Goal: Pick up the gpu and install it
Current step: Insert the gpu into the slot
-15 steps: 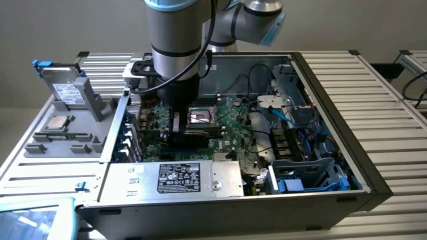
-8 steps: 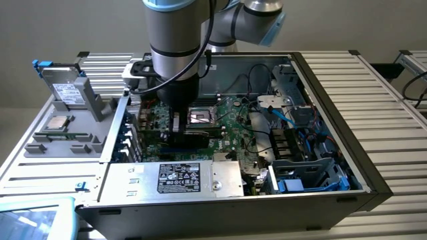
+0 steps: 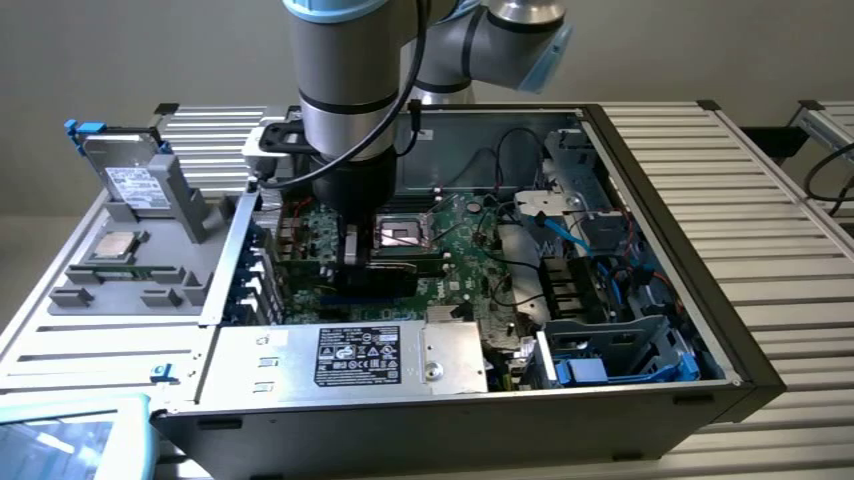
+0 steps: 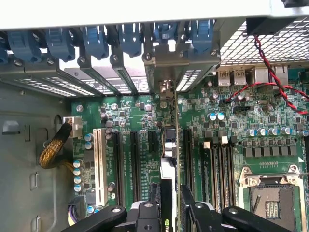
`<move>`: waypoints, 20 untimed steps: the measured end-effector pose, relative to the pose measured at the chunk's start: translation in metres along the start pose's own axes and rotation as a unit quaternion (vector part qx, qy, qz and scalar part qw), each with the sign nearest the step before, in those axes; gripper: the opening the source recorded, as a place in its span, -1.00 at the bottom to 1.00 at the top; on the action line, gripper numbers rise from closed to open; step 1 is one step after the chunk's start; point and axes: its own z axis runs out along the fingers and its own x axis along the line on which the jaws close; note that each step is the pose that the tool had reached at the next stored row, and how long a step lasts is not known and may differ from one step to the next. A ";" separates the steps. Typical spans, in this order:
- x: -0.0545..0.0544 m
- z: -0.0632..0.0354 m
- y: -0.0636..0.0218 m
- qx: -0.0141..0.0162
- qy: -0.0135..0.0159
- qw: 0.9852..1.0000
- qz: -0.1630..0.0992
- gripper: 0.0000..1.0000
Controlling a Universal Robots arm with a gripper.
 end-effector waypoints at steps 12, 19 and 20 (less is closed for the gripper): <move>0.001 0.0023 0.0000 0.000 0.000 1.000 0.000 -0.45; 0.001 0.0045 0.0002 0.000 -0.001 1.000 0.000 -0.45; 0.001 0.0045 0.0007 0.000 -0.001 1.000 0.000 -0.45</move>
